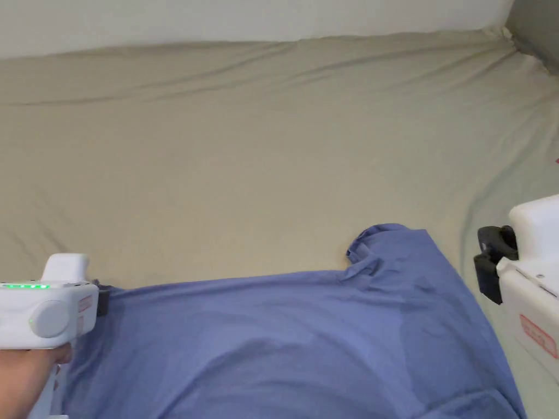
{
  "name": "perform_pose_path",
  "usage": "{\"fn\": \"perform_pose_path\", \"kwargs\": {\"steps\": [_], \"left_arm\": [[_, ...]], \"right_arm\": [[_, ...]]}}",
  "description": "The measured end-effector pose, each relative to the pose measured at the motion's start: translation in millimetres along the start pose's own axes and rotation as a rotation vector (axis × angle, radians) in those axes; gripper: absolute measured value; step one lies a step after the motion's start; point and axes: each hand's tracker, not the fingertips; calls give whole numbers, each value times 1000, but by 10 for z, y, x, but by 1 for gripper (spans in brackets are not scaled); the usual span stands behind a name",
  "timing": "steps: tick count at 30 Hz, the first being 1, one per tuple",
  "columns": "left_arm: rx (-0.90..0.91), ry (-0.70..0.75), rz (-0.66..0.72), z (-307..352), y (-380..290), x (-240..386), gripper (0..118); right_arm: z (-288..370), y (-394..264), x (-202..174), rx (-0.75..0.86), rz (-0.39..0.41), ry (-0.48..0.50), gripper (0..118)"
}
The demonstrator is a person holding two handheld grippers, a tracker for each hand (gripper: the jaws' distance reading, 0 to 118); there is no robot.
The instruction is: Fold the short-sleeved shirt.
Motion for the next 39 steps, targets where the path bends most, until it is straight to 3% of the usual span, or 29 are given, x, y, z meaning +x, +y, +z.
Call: {"fn": "perform_pose_path", "kwargs": {"steps": [4, 5, 6, 9, 10, 11, 15, 18, 20, 22, 23, 24, 25, 26, 32, 39], "left_arm": [[107, 18, -55, 566, 41, 108, 3], [129, 18, -66, 706, 34, 130, 3], [148, 16, -72, 820, 39, 118, 3], [170, 10, -83, 1145, -29, 157, 3], [171, 1, -86, 1215, -45, 130, 3], [167, -21, -82, 1285, -77, 124, 3], [159, -61, -41, 1445, -219, 71, 3], [156, -41, -42, 1495, -309, 53, 3], [148, -41, -35, 1502, -360, 45, 3], [135, -27, -38, 1447, -395, 31, 3], [124, -20, -31, 1414, -414, 24, 3], [104, -12, -13, 1385, -425, 17, 3], [78, -17, 23, 1354, -445, 1, 3], [78, -35, 49, 1320, -464, -15, 3], [122, -28, 46, 1481, -430, -46, 3], [169, -19, 69, 1913, -431, -186, 3]], "right_arm": [[-251, 73, 157, -75, -47, 54, 7], [-382, 71, 197, -113, -61, 72, 20], [-511, 50, 228, -139, -75, 85, 58], [-1035, -74, 302, -259, -76, 104, 88], [-1248, -140, 323, -308, -72, 111, 103], [-1446, -211, 338, -352, -84, 113, 104], [-2138, -528, 392, -548, -155, 129, 104], [-2390, -699, 345, -596, -80, 62, 104], [-2399, -764, 291, -596, -92, 85, 100], [-2310, -725, 306, -570, -166, 129, 80], [-2255, -691, 299, -559, -180, 176, 57], [-2220, -667, 273, -547, -166, 175, 24], [-2186, -629, 234, -531, -80, 100, 4], [-2167, -608, 223, -527, -45, 101, 4], [-1713, -287, 456, -450, -137, 149, 4], [-708, 39, 563, -372, -63, 175, 4]]}}
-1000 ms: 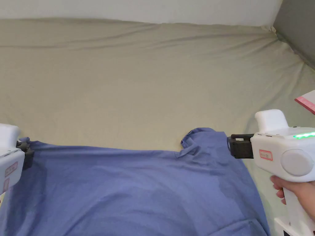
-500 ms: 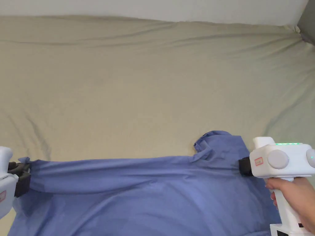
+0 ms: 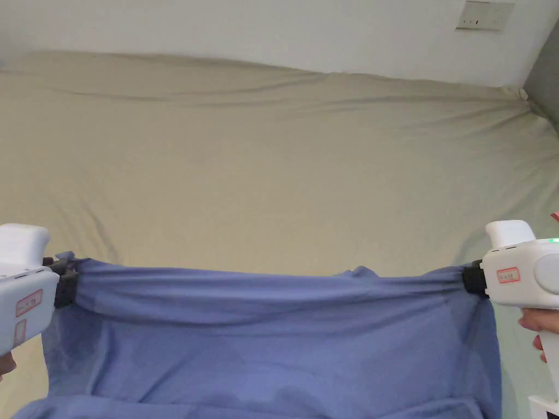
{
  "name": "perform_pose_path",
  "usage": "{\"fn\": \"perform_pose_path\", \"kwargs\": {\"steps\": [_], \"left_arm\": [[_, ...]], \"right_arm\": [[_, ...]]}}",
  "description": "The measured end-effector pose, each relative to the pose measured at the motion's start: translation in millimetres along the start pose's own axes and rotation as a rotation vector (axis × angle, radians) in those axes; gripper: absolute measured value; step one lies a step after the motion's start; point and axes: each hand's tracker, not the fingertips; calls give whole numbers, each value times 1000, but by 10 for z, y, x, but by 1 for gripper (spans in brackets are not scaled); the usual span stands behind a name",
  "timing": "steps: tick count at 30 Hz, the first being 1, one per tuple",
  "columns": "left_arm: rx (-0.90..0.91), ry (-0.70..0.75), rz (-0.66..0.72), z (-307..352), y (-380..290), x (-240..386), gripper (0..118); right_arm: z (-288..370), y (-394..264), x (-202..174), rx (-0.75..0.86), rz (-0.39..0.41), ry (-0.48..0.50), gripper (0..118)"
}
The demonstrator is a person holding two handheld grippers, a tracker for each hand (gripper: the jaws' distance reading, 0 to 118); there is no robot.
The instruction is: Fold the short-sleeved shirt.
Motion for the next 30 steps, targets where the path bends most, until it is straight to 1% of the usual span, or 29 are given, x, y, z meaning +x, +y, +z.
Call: {"fn": "perform_pose_path", "kwargs": {"steps": [2, 5, 11, 16, 19, 20, 23, 26, 29, 30], "left_arm": [[4, -1, -10, 128, -16, -29, 3], [-10, 11, -39, 290, -114, -65, 3], [-81, 10, -100, 491, -515, -135, 3], [-174, -3, -155, 521, -927, -162, 3], [-226, -14, -176, 513, -1156, -160, 3], [-242, -17, -185, 503, -1220, -156, 3], [-292, -33, -216, 462, -1421, -142, 3], [-335, -50, -245, 420, -1584, -118, 3], [-342, -51, -244, 298, -1710, -157, 3], [-378, -64, -262, 279, -1742, -161, 3]], "right_arm": [[272, -94, -13, 4, 5, -4, 4], [556, -258, -11, 3, 8, 30, 4], [856, -713, -113, -59, 127, 54, 4], [851, -1146, -173, -171, 180, 96, 4], [798, -1394, -239, -252, 187, 94, 4], [703, -1463, -195, -272, 191, 98, 4], [579, -1653, -246, -335, 217, 100, 4], [438, -1795, -253, -376, 219, 100, 4], [313, -1906, -252, -436, 204, 113, 4], [272, -1939, -250, -459, 202, 120, 4]]}}
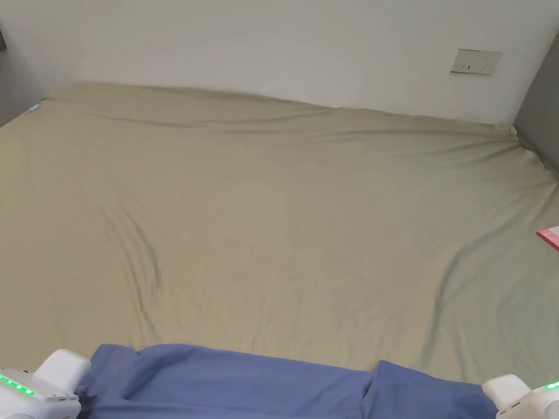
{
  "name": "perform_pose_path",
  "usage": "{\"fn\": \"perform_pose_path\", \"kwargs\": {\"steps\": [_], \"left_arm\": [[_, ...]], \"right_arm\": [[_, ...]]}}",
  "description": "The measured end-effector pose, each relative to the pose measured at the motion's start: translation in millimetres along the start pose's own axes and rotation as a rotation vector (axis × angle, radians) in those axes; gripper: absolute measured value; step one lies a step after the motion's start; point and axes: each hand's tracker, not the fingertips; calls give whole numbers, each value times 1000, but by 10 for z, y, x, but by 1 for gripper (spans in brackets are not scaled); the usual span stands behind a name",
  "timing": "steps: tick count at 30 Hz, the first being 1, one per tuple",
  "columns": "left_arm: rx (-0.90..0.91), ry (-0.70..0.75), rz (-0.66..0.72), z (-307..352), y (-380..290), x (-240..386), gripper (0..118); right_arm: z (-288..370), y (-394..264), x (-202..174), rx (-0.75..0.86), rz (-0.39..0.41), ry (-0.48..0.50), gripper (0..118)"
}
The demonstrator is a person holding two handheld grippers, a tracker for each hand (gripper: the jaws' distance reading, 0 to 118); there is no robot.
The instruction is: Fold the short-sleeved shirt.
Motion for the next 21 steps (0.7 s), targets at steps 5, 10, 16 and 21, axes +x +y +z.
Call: {"fn": "perform_pose_path", "kwargs": {"steps": [5, 10, 16, 21], "left_arm": [[-50, -27, -5, -118, -35, -33, 3], [-92, -45, -29, -249, -41, -4, 3], [-86, -25, -8, -298, -6, -28, 30], [18, 27, 64, -37, 193, -188, 109]], "right_arm": [[-178, -17, 17, -49, -8, 24, 4], [-383, 41, 10, -71, -23, 19, 4], [-373, 97, -4, -61, -50, -42, 50], [273, 287, 99, 161, -66, -116, 108]]}}
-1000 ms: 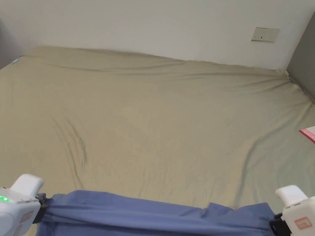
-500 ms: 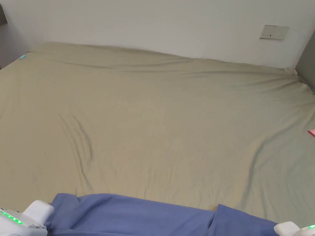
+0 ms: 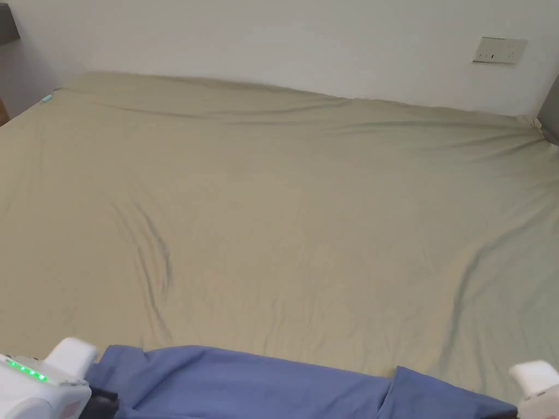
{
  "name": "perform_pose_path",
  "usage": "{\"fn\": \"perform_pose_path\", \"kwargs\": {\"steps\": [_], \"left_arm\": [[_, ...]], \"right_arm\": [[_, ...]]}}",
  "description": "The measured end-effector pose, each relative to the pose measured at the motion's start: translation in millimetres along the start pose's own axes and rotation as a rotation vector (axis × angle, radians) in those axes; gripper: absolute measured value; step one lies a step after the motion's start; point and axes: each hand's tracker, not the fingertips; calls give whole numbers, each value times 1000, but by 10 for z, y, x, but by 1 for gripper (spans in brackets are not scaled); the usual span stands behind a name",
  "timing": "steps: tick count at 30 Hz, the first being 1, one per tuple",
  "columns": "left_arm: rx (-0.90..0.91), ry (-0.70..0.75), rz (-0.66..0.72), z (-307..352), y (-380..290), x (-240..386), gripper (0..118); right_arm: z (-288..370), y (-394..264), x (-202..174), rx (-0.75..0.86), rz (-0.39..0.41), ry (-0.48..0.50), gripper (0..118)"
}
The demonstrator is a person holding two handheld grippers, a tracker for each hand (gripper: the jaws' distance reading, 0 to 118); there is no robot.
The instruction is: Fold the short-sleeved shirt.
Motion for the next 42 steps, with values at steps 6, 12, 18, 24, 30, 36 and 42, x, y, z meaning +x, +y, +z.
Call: {"fn": "perform_pose_path", "kwargs": {"steps": [6, 12, 18, 24, 30, 36, 42], "left_arm": [[524, 60, 140, 997, 500, 11, 109], [827, 113, 234, 1931, 876, 384, 107], [983, 194, 192, 2219, 918, 827, 29], [1121, 305, 171, 2266, 856, 1223, 0], [1092, 202, 166, 2326, 998, 1265, 0], [1073, 193, 165, 2285, 1007, 1218, 0], [900, 61, 102, 1880, 886, 1048, 0]], "right_arm": [[1080, 391, -153, 459, -73, -142, 108], [1913, 454, -721, 856, -182, -118, 108], [2166, 465, -1247, 1028, -114, -187, 62], [2105, 337, -1590, 1065, -70, -245, 2], [2138, 298, -1676, 1098, -49, -305, 2], [2143, 312, -1605, 1092, -62, -320, 2], [1956, 273, -1558, 1020, -56, -297, 2]]}}
